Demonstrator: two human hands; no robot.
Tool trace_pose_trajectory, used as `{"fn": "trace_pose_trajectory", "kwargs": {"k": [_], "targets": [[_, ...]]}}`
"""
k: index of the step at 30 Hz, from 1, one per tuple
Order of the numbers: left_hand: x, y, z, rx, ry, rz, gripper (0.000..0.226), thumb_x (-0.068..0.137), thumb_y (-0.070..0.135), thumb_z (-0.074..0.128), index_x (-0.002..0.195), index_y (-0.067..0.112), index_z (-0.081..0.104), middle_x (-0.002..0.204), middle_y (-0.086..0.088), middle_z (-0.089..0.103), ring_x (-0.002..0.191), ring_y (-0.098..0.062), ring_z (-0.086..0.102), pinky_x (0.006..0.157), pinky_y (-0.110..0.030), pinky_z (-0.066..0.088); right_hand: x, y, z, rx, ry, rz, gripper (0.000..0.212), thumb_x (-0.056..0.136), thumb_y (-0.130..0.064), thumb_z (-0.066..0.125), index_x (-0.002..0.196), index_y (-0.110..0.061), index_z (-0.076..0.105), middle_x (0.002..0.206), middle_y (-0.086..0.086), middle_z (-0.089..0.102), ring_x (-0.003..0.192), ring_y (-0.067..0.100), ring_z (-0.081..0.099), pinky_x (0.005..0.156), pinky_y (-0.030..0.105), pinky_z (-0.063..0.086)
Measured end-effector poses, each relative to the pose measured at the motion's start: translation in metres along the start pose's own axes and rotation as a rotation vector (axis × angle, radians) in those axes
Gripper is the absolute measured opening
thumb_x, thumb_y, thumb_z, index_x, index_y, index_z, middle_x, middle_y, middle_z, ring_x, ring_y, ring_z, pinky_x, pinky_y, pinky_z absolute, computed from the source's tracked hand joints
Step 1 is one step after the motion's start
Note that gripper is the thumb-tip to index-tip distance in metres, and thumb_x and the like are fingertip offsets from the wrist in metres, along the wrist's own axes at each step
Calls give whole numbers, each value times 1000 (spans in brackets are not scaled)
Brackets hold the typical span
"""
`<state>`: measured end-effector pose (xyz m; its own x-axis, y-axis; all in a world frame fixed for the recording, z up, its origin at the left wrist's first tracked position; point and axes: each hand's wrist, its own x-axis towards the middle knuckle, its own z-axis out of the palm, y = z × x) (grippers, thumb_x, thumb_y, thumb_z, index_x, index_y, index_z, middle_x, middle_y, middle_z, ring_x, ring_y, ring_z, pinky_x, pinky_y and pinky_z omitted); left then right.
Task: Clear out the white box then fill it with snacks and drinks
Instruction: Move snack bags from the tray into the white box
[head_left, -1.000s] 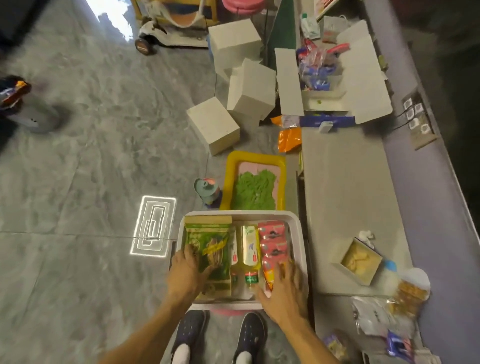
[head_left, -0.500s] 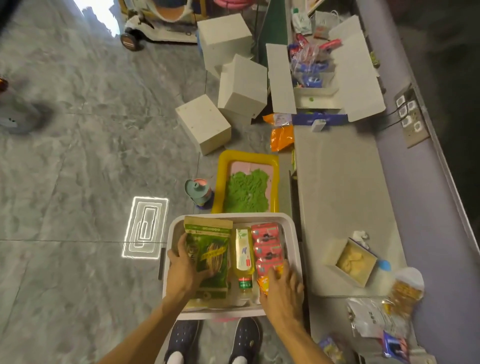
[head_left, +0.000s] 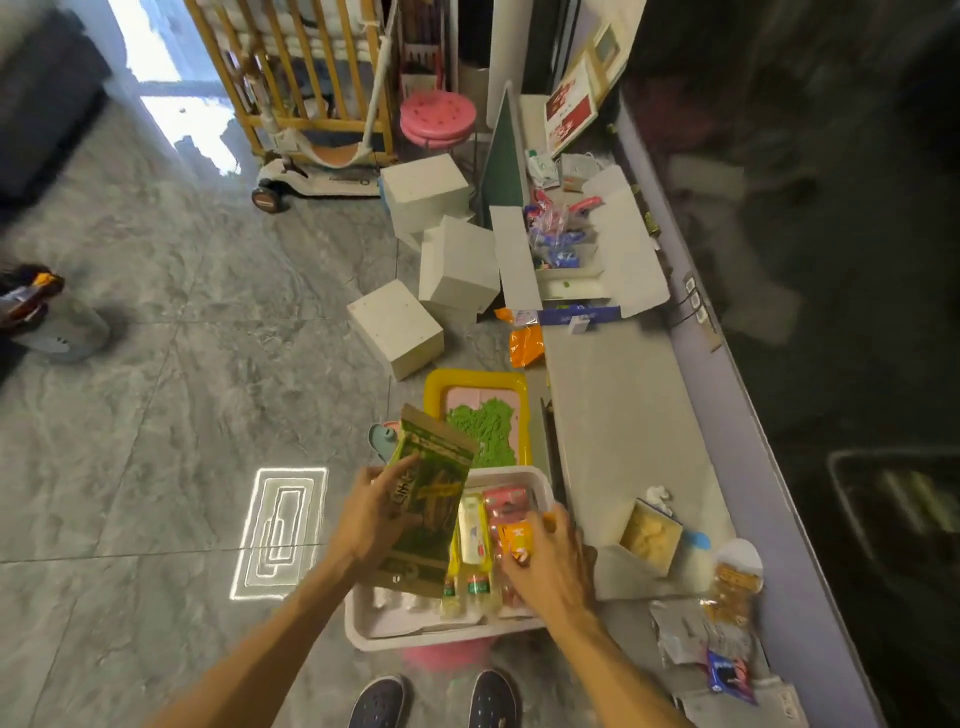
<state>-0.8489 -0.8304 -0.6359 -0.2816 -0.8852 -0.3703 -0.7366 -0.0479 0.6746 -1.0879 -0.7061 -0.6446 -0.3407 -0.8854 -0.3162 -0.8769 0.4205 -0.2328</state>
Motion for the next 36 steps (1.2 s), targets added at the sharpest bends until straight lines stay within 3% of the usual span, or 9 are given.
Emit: {"fn": "trace_pose_trajectory", "kwargs": {"k": [3,9,13,16,20,27,32,36], "targets": [[-6,46,-47,18,27,115,84,84,17,87,154,40,45,133,1,43,118,-22,53,97,-36,56,-6,-16,-63,110,98,1,66,90,-62,71,144,-31,51,159,7,34,134,31,50,101,48,52],[-20,131,-122,86,14,367,76,87,27,84,152,45,47,142,-3,46,124,-28,56,99,-48,58,-41,-47,-181,284,322,44,62,91,-55,73,143,-28,51,162,7,31,133,29,48,92,36,54],[-44,195,-151,117,-41,596,67,89,28,83,147,41,54,139,1,48,123,-25,55,104,-45,56,-92,-54,-234,322,508,151,64,90,-66,67,142,-33,49,163,2,33,133,27,49,93,40,57],[-62,239,-153,121,-118,767,70,85,32,87,141,51,51,133,10,46,120,-21,56,103,-43,56,-141,-44,-260,305,631,254,60,89,-63,70,138,-32,54,159,1,38,132,29,53,92,39,59],[-104,295,-126,104,-234,951,75,81,32,90,147,41,55,131,8,47,117,-18,55,102,-38,55,-224,-21,-278,260,730,433,59,90,-59,72,138,-27,57,163,10,38,139,34,50,99,39,55],[-245,359,-35,64,-517,1206,74,82,21,90,146,39,56,126,9,45,114,-11,55,107,-28,51,-410,27,-266,270,872,791,65,90,-55,74,145,-29,54,165,8,34,140,34,46,102,45,52],[-384,373,35,16,-716,1353,79,79,23,93,146,41,57,122,16,45,111,3,56,105,-20,46,-577,47,-227,275,946,1039,60,87,-50,78,139,-27,59,161,11,39,140,38,47,105,47,52],[-511,355,82,22,-844,1467,82,76,25,94,148,37,57,121,8,48,109,-5,57,108,-22,43,-714,40,-191,268,1002,1204,64,90,-46,79,145,-21,57,163,13,39,141,36,48,110,42,46]]}}
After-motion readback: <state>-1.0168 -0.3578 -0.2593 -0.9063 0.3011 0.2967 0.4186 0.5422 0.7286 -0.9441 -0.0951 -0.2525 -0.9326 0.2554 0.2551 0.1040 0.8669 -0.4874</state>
